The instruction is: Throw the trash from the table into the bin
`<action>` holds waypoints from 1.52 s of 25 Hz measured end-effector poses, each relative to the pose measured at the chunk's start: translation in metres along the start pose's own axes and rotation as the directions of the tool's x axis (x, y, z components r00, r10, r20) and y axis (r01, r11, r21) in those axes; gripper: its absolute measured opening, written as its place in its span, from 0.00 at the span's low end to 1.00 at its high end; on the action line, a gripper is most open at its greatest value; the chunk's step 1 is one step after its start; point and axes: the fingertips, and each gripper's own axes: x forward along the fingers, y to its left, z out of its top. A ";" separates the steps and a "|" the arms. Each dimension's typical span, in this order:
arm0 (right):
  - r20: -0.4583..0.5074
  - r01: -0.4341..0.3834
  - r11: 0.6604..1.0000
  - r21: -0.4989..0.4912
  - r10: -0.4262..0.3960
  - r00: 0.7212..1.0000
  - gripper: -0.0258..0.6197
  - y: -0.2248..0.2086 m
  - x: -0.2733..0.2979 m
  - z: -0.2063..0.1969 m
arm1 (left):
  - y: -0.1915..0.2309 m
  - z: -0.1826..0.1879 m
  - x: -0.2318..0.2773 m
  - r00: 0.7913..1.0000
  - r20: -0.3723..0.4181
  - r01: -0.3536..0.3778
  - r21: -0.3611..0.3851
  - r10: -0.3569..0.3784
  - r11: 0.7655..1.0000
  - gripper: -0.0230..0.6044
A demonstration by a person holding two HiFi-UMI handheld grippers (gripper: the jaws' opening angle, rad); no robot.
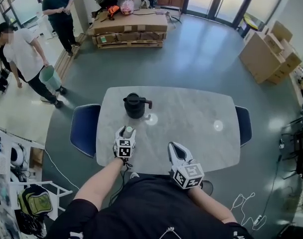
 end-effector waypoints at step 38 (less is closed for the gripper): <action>0.005 -0.287 0.957 -0.030 0.287 0.958 0.08 0.093 0.056 0.025 | 0.000 0.105 -0.246 0.885 0.463 0.010 -0.128 0.051 0.992 0.30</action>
